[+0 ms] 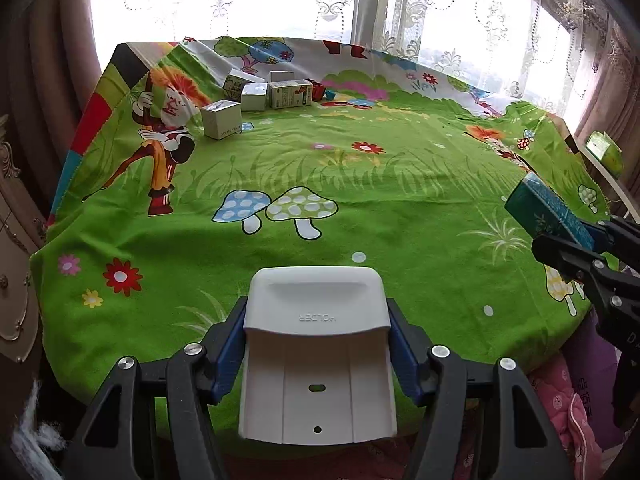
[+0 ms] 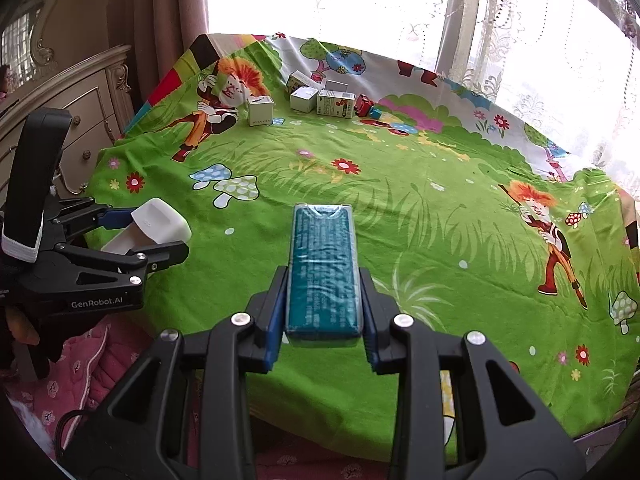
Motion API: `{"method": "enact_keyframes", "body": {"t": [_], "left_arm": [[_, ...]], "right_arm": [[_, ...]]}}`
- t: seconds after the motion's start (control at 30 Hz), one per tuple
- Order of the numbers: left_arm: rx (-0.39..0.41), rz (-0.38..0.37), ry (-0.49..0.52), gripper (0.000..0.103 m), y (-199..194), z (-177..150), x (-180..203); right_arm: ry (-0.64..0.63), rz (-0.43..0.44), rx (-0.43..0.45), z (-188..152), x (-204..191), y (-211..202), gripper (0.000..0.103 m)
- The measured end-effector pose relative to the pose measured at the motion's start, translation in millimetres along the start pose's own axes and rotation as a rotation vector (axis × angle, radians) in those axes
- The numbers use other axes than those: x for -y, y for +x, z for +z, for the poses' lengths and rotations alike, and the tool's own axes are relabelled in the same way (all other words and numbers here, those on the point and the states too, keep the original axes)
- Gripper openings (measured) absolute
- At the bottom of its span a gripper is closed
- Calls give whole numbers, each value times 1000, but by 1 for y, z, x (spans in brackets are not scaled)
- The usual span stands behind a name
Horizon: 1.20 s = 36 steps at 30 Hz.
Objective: Organize rigid objects
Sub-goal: 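Carry the white tray and teal box over the storage box, then open both grippers to drop the tray and teal box inside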
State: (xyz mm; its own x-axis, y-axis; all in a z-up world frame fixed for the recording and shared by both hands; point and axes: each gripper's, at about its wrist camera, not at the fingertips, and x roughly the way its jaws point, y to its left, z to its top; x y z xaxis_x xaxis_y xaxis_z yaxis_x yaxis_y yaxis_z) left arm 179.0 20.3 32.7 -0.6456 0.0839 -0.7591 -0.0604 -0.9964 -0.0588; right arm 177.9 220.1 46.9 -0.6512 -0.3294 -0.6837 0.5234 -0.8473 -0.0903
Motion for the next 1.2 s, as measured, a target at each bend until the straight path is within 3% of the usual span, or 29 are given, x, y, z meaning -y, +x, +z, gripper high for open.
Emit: {"method": "enact_keyframes", "body": {"t": [0.3,0.6,0.93,1.2], "left_arm": [[47,-89,123,64,-35,2,57],[30,-209,323,64,-53,-5,141],[-22,-387,560,64,-60,-12,250],[-67,-501,738,64,-59,-36,337]], "right_arm": [[59,-67,44,-36,32,-64,37],[158,-178,51,-89,81,-117,37],[321,-330,12,-155,145,-157,37],[430,-453,-45,-206,186,-186,37]]}}
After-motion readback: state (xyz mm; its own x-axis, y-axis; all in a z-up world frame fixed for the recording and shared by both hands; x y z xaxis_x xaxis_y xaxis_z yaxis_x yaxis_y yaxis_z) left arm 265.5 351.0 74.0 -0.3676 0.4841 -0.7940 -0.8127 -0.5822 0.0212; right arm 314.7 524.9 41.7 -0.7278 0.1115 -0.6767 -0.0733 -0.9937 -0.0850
